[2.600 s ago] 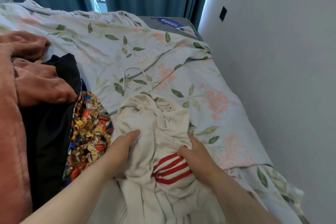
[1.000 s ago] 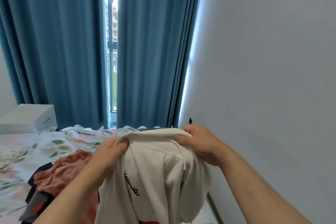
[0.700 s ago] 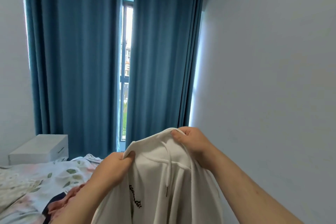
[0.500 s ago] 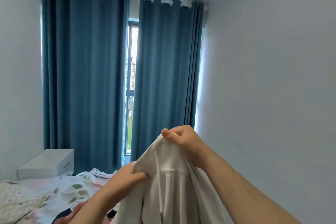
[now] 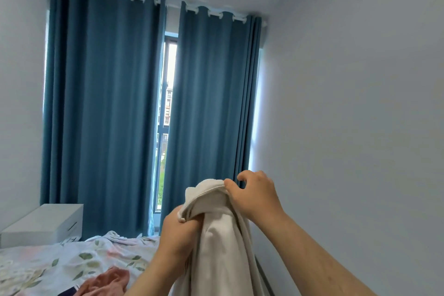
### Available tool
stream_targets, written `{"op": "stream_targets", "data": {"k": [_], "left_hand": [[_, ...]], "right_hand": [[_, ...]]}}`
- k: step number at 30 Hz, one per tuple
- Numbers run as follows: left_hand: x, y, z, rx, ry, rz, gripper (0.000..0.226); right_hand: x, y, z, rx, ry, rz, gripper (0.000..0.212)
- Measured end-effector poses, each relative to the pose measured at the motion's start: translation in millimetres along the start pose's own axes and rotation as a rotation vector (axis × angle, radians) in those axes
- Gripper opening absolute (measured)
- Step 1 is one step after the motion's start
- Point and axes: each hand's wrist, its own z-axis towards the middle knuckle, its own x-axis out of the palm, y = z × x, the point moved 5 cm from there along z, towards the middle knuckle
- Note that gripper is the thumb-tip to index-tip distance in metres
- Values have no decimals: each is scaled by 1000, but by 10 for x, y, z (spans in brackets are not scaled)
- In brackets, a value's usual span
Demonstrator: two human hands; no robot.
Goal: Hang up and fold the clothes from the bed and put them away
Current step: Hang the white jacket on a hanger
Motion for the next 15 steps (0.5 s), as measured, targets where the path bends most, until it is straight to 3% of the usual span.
{"op": "stream_targets", "data": {"k": [2,4,5,9,12,13,15], "left_hand": [[86,-149,-55,168,-134,88,7],[273,-263,-169,313,-122,178,5],[377,-297,-230,372,-89,218,6],[619,-325,-354,531,126,328,11],[619,-264,-282,345,371,50,37],[582,-209,-220,309,371,24,40],[491,-130,-117,355,261,244,39]], "right_hand": [[126,-84,-80,200,261,164,56],[281,-96,-193,392,511,570,71],[324,-105,-202,412,553,710,69],[338,-341,-58,372,365,847,39],[369,-518,-38,409,269,1011,30],[388,-540,-45,411,253,1076,28],[447,-548,-41,402,237,1189,26]]}}
